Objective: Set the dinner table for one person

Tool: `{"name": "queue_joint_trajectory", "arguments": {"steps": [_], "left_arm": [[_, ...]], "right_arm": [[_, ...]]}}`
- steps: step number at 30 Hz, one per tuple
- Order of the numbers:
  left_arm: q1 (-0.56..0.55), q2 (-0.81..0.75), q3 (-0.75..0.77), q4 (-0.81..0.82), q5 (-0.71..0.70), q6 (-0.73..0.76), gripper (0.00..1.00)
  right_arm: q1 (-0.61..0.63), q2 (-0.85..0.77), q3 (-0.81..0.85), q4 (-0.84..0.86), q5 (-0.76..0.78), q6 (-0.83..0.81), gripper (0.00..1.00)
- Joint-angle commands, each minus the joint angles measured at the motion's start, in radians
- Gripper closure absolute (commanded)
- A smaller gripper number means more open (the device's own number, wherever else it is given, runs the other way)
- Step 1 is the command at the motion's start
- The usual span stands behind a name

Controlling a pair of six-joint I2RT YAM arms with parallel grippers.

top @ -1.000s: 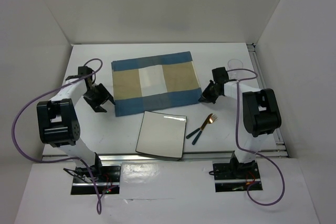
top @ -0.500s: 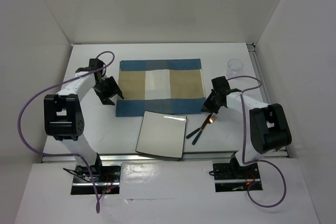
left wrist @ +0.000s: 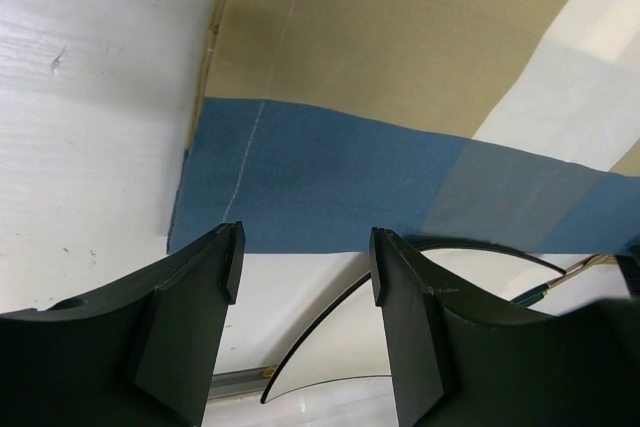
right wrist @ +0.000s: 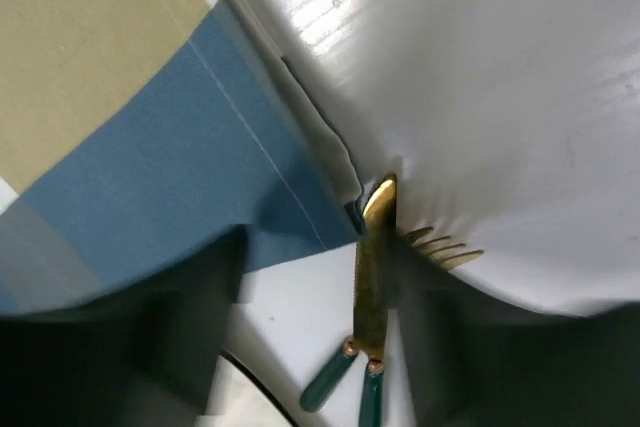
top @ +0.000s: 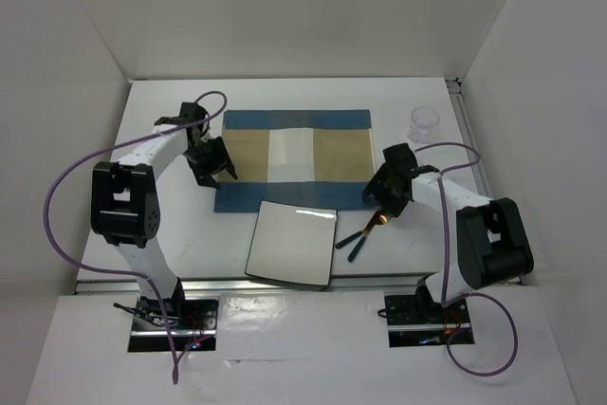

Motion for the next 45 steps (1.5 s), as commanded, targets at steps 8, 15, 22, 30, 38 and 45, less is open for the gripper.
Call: {"name": "queue_joint_trajectory", "arguments": {"steps": [8,15,22,30,38,45], "left_arm": [[-0.024,-0.02,0.146,-0.051,-0.006,0.005,0.3],[-0.046,-0.02,0.246,-0.088,-0.006,0.037,0.3],[-0.093,-0.108,0.166,-0.085,-0.015,0.103,0.3],[-0.113,-0.099,0.175,-0.085,-0.015,0.121,0.3],[-0.133,-0.07,0.232,-0.112,-0.088,0.13,0.3],[-0.144,-0.07,0.232,-0.125,-0.111,0.13,0.3]], "right_arm": [[0.031,-0.143,0.285,-0.128,0.196,-0.142,0.3],[-0.007,0.015,0.554,-0.159,0.167,-0.331,0.53],[-0.111,0.058,0.626,-0.17,0.187,-0.351,0.54],[-0.327,0.311,0.954,-0.306,0.16,-0.404,0.33],[-0.429,0.565,1.146,-0.335,0.091,-0.401,0.33],[-0.443,0.667,1.18,-0.334,0.057,-0.391,0.32]]}}
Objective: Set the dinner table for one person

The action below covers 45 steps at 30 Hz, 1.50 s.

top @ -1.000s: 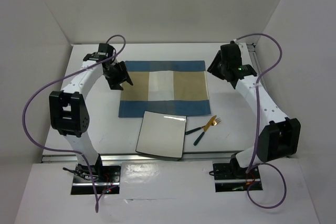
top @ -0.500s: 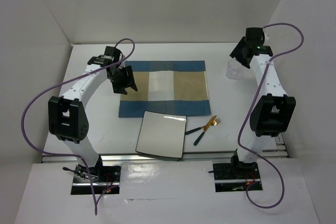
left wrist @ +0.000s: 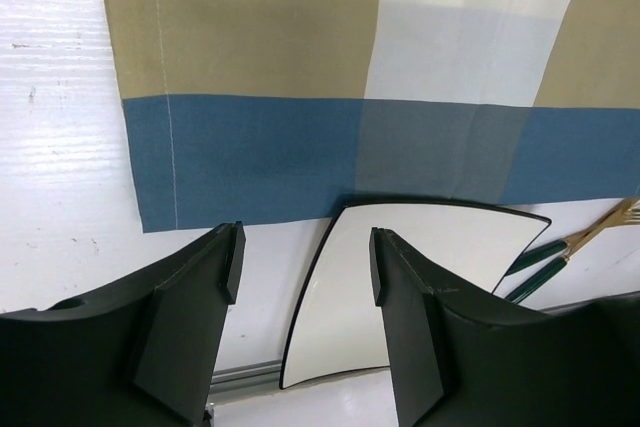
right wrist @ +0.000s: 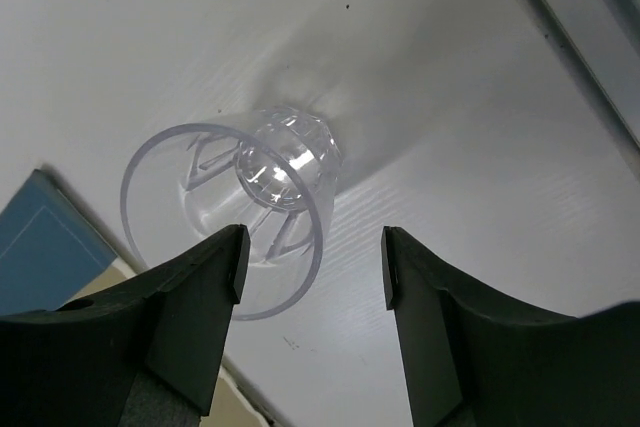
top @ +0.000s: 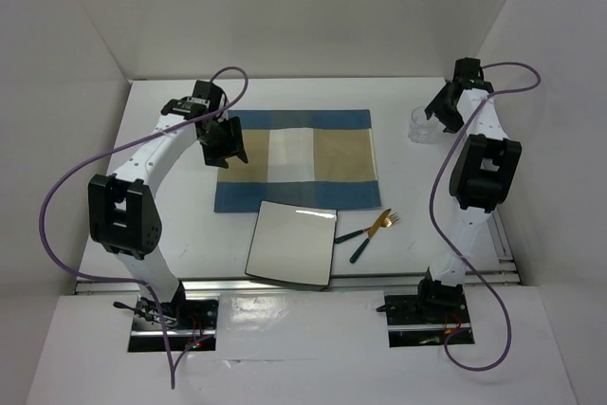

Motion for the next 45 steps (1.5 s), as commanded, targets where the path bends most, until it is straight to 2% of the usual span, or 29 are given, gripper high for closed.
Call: {"name": "queue_joint_trajectory", "arguments": {"steps": [1,2,4,5,6,7,9,12,16,17,18,23,27,35,41,45], "left_arm": [[-0.001,0.011,0.034,-0.015,-0.033,0.021,0.3],[-0.001,0.011,0.034,-0.015,-0.033,0.021,0.3],[-0.001,0.011,0.025,-0.015,-0.033,0.012,0.3],[-0.001,0.011,0.025,-0.015,-0.033,0.012,0.3],[-0.001,0.011,0.025,-0.015,-0.033,0.012,0.3],[-0.001,0.011,0.025,-0.015,-0.042,0.012,0.3],[-0.001,0.011,0.025,-0.015,-0.042,0.012,0.3],[-0.001,0.011,0.045,-0.015,-0.042,0.012,0.3],[-0.01,0.002,0.056,-0.015,-0.051,0.021,0.29],[-0.01,0.002,0.065,-0.015,-0.051,0.021,0.29],[-0.01,0.002,0.065,-0.015,-0.051,0.021,0.29],[-0.01,0.002,0.065,-0.024,-0.051,0.021,0.29],[-0.01,0.002,0.065,-0.024,-0.073,0.021,0.29],[-0.01,-0.05,0.021,-0.006,-0.064,0.021,0.29],[-0.01,-0.068,0.001,-0.006,-0.064,0.012,0.29],[-0.01,-0.079,-0.018,-0.006,-0.064,0.012,0.29]], "right_arm": [[-0.004,0.006,0.043,-0.018,-0.009,0.003,0.34],[-0.004,0.019,0.042,-0.009,-0.009,0.012,0.34],[-0.004,0.02,0.032,-0.009,-0.018,0.012,0.42],[-0.004,0.02,0.018,0.0,-0.018,0.012,0.49],[-0.004,0.009,0.006,0.019,-0.007,0.012,0.5],[-0.004,-0.002,-0.023,0.031,-0.007,0.012,0.59],[-0.004,-0.031,-0.034,0.054,-0.007,0.012,0.67],[-0.004,-0.063,-0.057,0.079,-0.007,-0.024,0.86],[-0.004,-0.086,-0.066,0.089,0.016,-0.064,0.88],[-0.004,-0.086,-0.066,0.079,0.016,-0.064,0.97],[-0.004,-0.076,-0.066,0.07,0.016,-0.064,1.0],[0.049,-0.12,-0.066,0.08,0.045,-0.077,1.0],[0.137,-0.14,0.025,0.054,0.054,-0.115,1.0],[0.329,0.035,0.252,-0.058,0.016,-0.135,1.0],[0.364,0.139,0.361,-0.085,0.016,-0.124,1.0],[0.373,0.173,0.372,-0.085,0.045,-0.113,1.0]]}}
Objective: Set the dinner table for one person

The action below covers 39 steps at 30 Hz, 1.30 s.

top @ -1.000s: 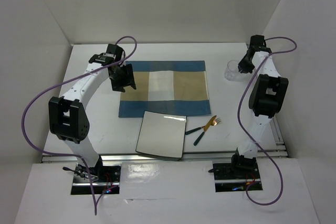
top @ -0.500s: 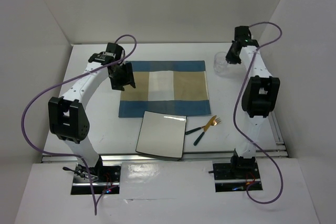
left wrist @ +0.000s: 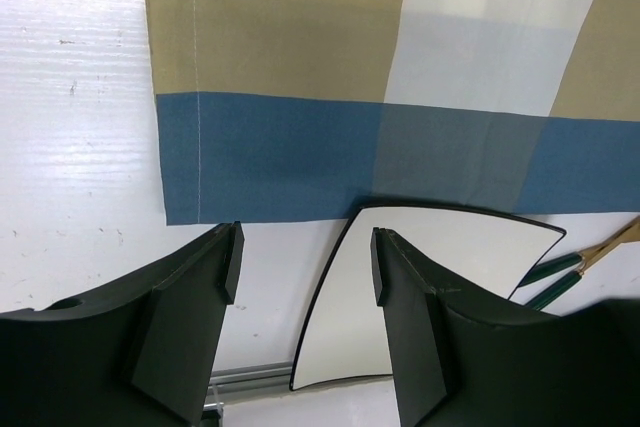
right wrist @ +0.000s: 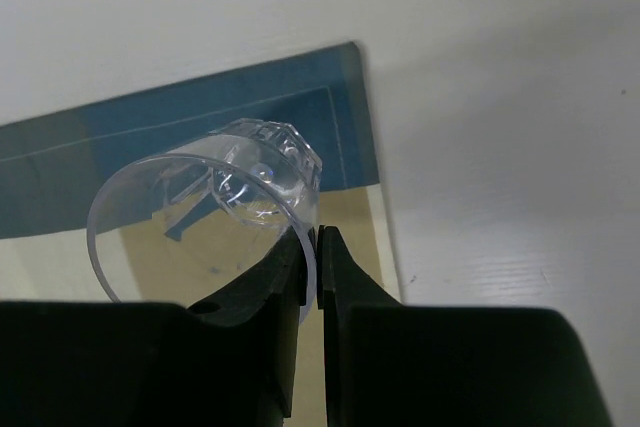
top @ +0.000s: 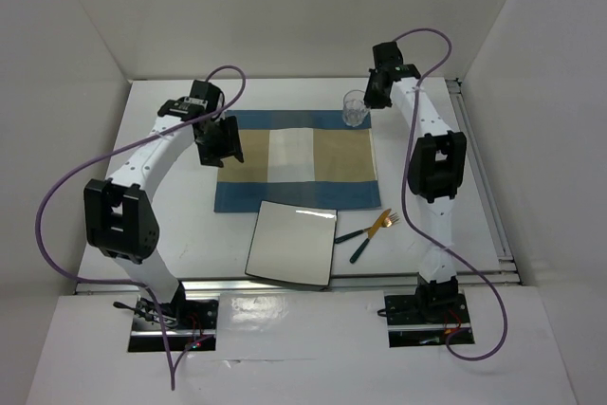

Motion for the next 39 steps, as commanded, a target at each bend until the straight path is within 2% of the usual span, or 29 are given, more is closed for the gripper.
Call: {"name": "queue_joint_trajectory", "arguments": {"steps": [1,12,18,23,24,25,26,27,29,31,33,35,39], "left_arm": [[-0.005,-0.06,-0.01,0.003,-0.005,0.012,0.29],[-0.014,-0.107,-0.079,-0.006,0.005,0.003,0.28],[-0.033,-0.174,-0.143,-0.015,0.015,-0.006,0.25],[-0.042,-0.195,-0.165,-0.015,0.024,-0.006,0.24],[-0.053,-0.196,-0.165,-0.024,0.024,-0.006,0.24],[-0.053,-0.196,-0.165,-0.024,0.024,-0.006,0.24],[-0.053,-0.196,-0.165,-0.024,0.015,-0.006,0.24],[-0.053,-0.196,-0.165,-0.024,0.015,-0.006,0.24],[-0.053,-0.205,-0.165,-0.024,0.025,-0.006,0.24],[-0.062,-0.205,-0.165,-0.034,0.025,-0.006,0.23],[-0.071,-0.228,-0.195,-0.034,0.036,0.003,0.23],[-0.071,-0.251,-0.224,-0.024,0.065,0.021,0.23],[-0.105,-0.333,-0.351,0.017,0.102,0.033,0.23]], "right_arm": [[-0.006,0.008,0.058,-0.034,0.031,0.006,1.0],[0.003,0.038,0.028,-0.032,0.064,0.006,1.0],[0.012,0.049,0.009,-0.014,0.064,0.015,0.94],[0.012,0.04,0.0,-0.004,0.044,0.015,0.75],[0.012,0.04,0.0,-0.004,0.033,0.015,0.67],[0.012,0.04,0.0,-0.004,0.033,0.015,0.54],[0.012,0.04,0.0,-0.004,0.033,0.015,0.33],[0.012,0.031,0.0,-0.004,0.033,0.015,0.24],[0.012,0.02,0.0,-0.004,0.033,0.015,0.15],[0.012,0.009,0.011,-0.004,0.033,0.015,0.07],[0.012,-0.024,0.02,-0.015,0.033,0.015,0.03],[0.012,-0.066,0.02,-0.024,0.024,0.015,0.01],[0.012,-0.246,0.002,-0.024,-0.034,0.006,0.01]]}}
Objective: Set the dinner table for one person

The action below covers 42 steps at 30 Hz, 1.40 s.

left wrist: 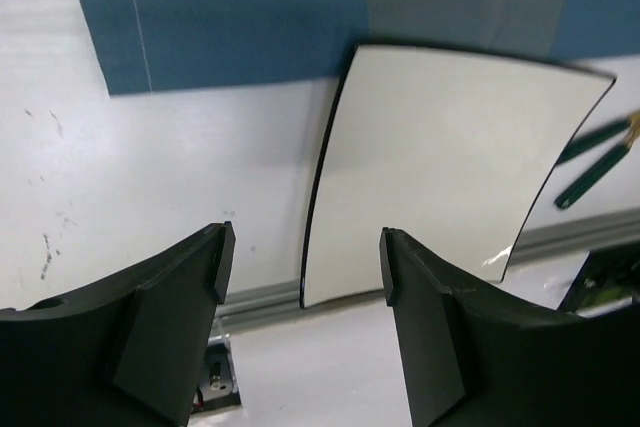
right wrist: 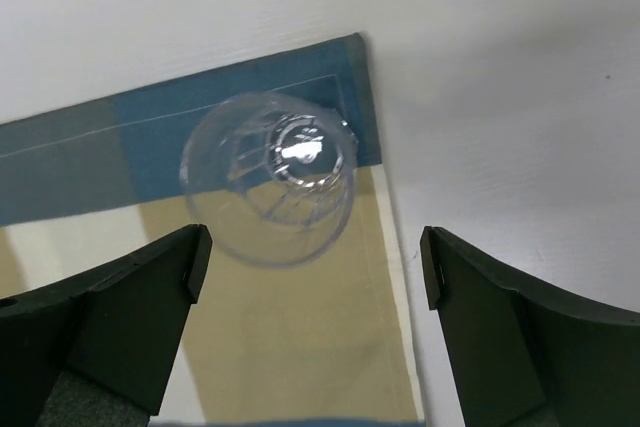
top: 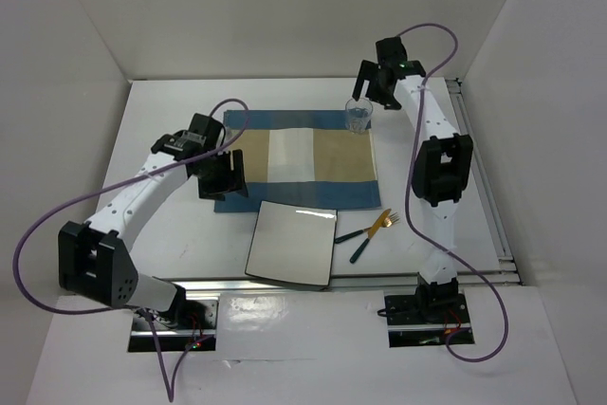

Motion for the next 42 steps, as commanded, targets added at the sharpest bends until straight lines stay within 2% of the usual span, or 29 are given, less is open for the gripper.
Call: {"name": "queue_joint_trajectory", "arguments": {"steps": [1,3,6,7,9,10,12,14,16,18,22,29,39,42], "left_arm": [[-0.02,-0.097,-0.082,0.019,0.06,0.029,0.23],[-0.029,-0.123,-0.128,0.019,0.072,0.019,0.23],[-0.049,-0.172,-0.215,0.019,0.092,-0.02,0.23],[-0.063,-0.182,-0.25,0.019,0.092,-0.037,0.23],[-0.092,-0.206,-0.292,0.028,0.101,-0.052,0.23],[-0.104,-0.206,-0.292,0.029,0.089,-0.072,0.23],[-0.147,-0.188,-0.292,0.029,0.08,-0.092,0.23],[-0.162,-0.163,-0.292,0.004,0.069,-0.138,0.23],[-0.191,-0.154,-0.326,0.004,0.069,-0.194,0.23],[-0.216,-0.163,-0.35,0.027,0.069,-0.239,0.23],[-0.225,-0.221,-0.409,0.062,0.069,-0.304,0.23],[-0.225,-0.231,-0.54,0.159,0.107,-0.357,0.21],[-0.225,-0.304,-0.725,0.455,0.267,-0.396,0.21],[-0.225,-0.304,-0.76,0.507,0.276,-0.415,0.23]], "right_arm": [[0.009,-0.263,-0.032,0.012,-0.043,-0.008,0.01],[0.033,-0.375,-0.095,0.002,-0.052,-0.024,0.01],[0.087,-0.484,-0.279,-0.048,-0.02,-0.033,0.01],[0.122,-0.568,-0.412,-0.048,-0.02,-0.022,0.01],[0.159,-0.727,-0.57,-0.047,-0.011,0.005,0.01],[0.179,-0.789,-0.738,-0.032,-0.023,0.045,0.01],[0.196,-0.969,-0.889,0.016,-0.089,0.093,0.01],[0.217,-1.076,-1.059,0.025,-0.13,0.176,0.02],[0.226,-1.2,-1.158,0.025,-0.16,0.251,0.02],[0.236,-1.275,-1.2,-0.001,-0.175,0.282,0.04],[0.236,-1.306,-1.226,-0.059,-0.175,0.291,0.04],[0.236,-1.296,-1.226,-0.08,-0.175,0.239,0.04],[0.236,-1.23,-1.215,-0.042,-0.207,0.194,0.04],[0.236,-1.204,-1.205,-0.022,-0.207,0.17,0.04]]}}
